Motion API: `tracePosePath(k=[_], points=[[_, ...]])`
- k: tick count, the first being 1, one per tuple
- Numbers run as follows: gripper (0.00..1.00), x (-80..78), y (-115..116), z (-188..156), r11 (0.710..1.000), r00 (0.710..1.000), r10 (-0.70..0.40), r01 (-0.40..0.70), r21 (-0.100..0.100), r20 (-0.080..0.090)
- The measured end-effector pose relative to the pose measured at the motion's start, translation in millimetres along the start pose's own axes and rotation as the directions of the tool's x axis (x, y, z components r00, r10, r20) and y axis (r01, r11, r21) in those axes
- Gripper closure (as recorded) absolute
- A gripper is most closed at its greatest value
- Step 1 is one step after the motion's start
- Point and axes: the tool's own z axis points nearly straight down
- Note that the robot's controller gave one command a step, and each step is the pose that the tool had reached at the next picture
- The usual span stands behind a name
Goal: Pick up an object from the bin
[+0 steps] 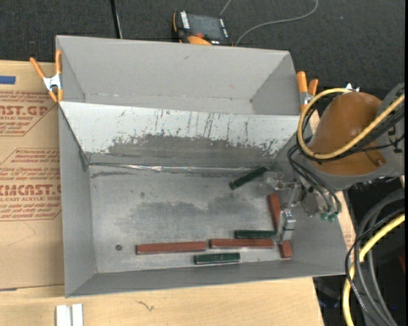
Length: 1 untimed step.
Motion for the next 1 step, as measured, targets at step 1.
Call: tracePosePath(k=[1], points=[[0.0, 25.9, -2.6, 77.8, 1.0, 1.0, 0.015, -0.015, -0.001, 0.0]])
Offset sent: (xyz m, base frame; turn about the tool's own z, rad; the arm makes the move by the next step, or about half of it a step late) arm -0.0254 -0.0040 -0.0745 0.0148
